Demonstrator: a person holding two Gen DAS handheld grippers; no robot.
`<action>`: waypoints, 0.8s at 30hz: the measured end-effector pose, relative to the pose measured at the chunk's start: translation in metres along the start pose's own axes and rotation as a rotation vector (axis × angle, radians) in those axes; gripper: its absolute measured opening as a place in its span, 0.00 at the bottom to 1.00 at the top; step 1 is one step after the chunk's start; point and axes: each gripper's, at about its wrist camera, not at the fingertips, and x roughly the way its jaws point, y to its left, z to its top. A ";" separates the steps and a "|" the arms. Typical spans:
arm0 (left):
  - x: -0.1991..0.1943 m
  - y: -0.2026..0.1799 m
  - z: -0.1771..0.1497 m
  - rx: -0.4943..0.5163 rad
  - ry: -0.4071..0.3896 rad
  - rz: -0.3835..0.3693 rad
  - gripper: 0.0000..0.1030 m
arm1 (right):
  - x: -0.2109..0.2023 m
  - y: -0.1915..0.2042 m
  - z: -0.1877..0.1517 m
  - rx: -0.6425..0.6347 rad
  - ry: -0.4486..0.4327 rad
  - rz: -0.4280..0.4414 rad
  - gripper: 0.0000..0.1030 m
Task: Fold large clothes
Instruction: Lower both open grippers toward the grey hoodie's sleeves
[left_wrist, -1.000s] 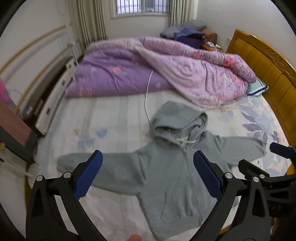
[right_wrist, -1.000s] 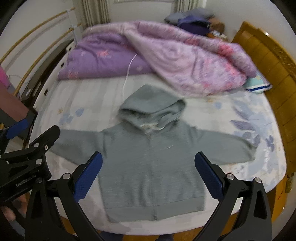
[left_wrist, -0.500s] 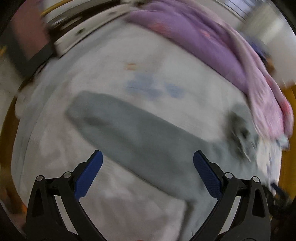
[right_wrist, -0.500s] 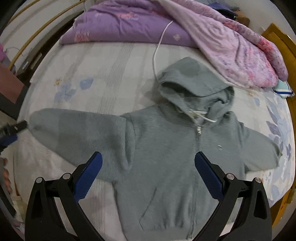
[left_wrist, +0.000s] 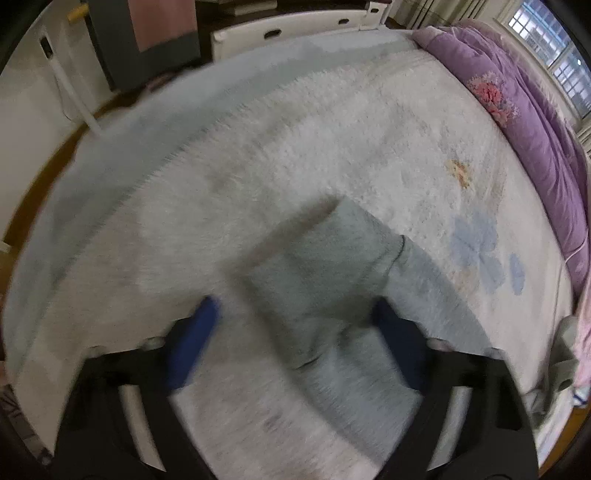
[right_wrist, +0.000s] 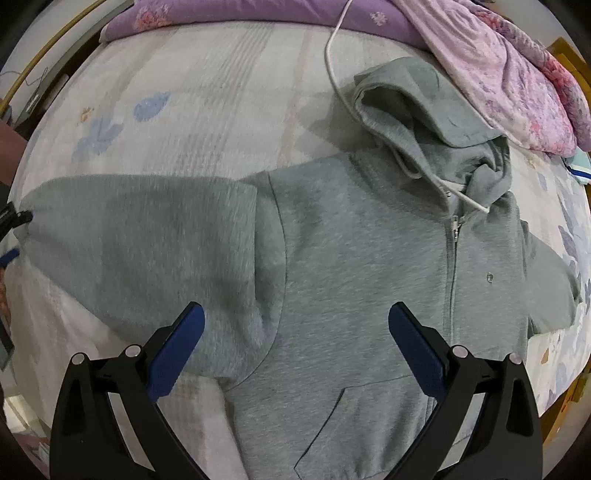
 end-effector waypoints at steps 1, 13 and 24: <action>0.002 -0.001 0.002 0.005 0.000 0.015 0.73 | 0.003 0.000 -0.001 0.001 0.009 0.002 0.93; -0.067 -0.001 0.000 0.086 -0.118 0.049 0.11 | 0.038 0.007 0.000 0.007 0.109 0.233 0.09; -0.186 -0.012 -0.042 0.152 -0.291 -0.002 0.09 | 0.090 0.032 -0.010 -0.038 0.196 0.418 0.01</action>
